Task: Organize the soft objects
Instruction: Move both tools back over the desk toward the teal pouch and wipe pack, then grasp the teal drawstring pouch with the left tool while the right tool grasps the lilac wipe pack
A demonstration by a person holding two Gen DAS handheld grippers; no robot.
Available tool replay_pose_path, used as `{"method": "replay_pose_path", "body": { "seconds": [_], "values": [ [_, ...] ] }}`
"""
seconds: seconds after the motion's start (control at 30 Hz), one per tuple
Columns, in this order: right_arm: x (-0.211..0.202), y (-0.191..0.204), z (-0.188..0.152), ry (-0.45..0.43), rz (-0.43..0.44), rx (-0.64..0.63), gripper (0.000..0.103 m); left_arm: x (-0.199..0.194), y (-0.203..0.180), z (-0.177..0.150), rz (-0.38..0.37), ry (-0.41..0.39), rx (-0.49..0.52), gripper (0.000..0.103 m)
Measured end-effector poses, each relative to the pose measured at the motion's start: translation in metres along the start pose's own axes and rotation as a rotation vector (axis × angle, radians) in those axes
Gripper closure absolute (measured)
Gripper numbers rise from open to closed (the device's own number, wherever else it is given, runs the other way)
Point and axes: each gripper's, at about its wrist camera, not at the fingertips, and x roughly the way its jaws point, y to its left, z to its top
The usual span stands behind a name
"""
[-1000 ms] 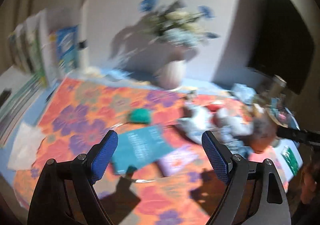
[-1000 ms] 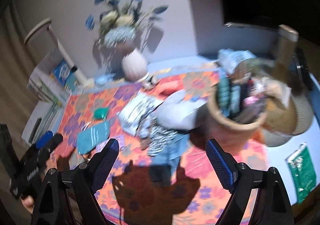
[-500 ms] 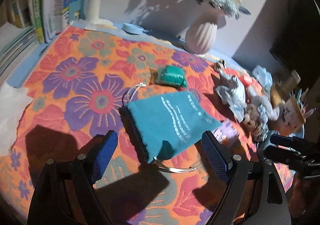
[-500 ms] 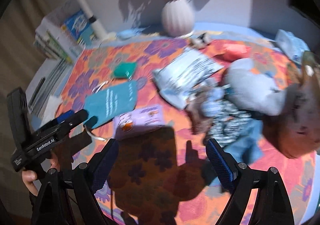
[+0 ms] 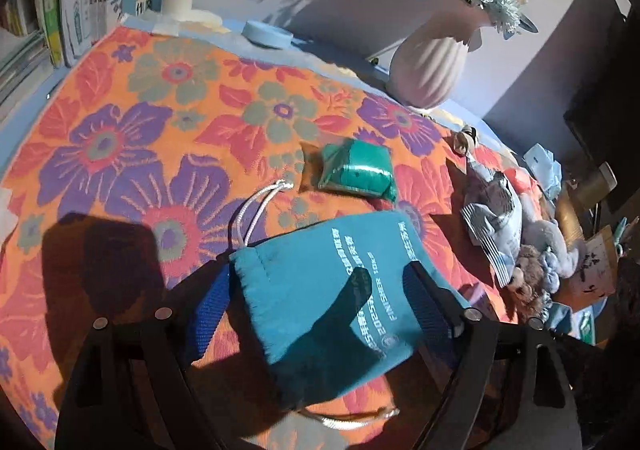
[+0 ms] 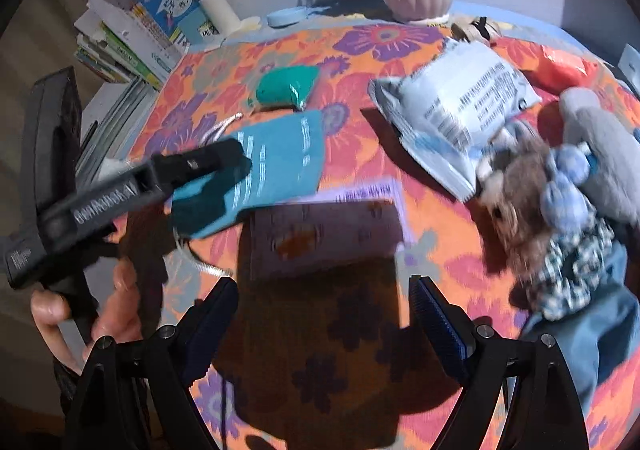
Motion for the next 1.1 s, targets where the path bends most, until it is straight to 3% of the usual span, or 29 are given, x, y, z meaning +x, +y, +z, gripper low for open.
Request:
{"method": "replay_pose_path", "body": {
  "seconds": [0.07,0.13,0.2,0.3,0.43,0.53,0.57,0.6,0.63,0.7,0.73,0.77,0.8,0.83,0.93,1.1],
  "values": [
    [0.005,0.002,0.006,-0.015,0.0,-0.008,0.015,-0.001,0.0,-0.001,0.005,-0.013,0.002,0.024],
    [0.009,0.007,0.012,-0.042,-0.005,-0.03,0.015,-0.001,0.001,-0.001,0.026,-0.024,0.008,0.038],
    [0.015,0.014,0.015,-0.072,-0.018,-0.061,0.015,-0.001,0.004,0.0,0.047,-0.036,0.006,0.062],
    [0.021,0.022,0.015,-0.098,-0.069,-0.108,0.015,-0.005,0.013,0.0,0.054,-0.049,-0.019,0.084],
    [0.026,0.033,0.008,-0.101,-0.168,-0.197,0.015,-0.011,0.027,-0.004,0.012,-0.054,-0.075,0.088],
    [0.021,0.034,-0.003,-0.11,-0.235,-0.247,0.031,-0.015,0.027,-0.009,-0.004,-0.031,-0.039,0.088],
    [0.016,0.031,-0.006,-0.115,-0.229,-0.245,0.042,-0.017,0.025,-0.011,-0.012,-0.022,-0.015,0.088],
    [0.011,0.028,-0.009,-0.119,-0.223,-0.236,0.052,-0.021,0.021,-0.013,-0.011,-0.016,0.02,0.085],
    [0.007,0.022,-0.012,-0.124,-0.221,-0.221,0.055,-0.024,0.017,-0.014,-0.006,-0.01,0.053,0.083],
    [0.0,0.01,-0.018,-0.128,-0.242,-0.192,0.061,-0.032,0.005,-0.019,-0.011,-0.002,0.149,0.064],
    [-0.003,0.007,-0.019,-0.13,-0.248,-0.179,0.062,-0.037,0.001,-0.02,-0.008,-0.01,0.184,0.06],
    [-0.007,0.002,-0.021,-0.132,-0.248,-0.162,0.062,-0.041,-0.005,-0.022,-0.003,-0.024,0.22,0.044],
    [-0.01,-0.004,-0.021,-0.132,-0.244,-0.144,0.062,-0.044,-0.01,-0.023,-0.001,-0.032,0.244,0.014],
    [-0.012,-0.009,-0.02,-0.132,-0.234,-0.126,0.062,-0.046,-0.015,-0.023,-0.001,-0.047,0.27,0.003],
    [-0.014,-0.018,-0.016,-0.127,-0.185,-0.075,0.061,-0.048,-0.031,-0.028,0.01,-0.093,0.347,0.001],
    [-0.01,-0.011,-0.014,-0.127,-0.18,-0.093,0.044,-0.017,-0.062,-0.04,0.124,0.001,0.506,0.001]
  ]
}}
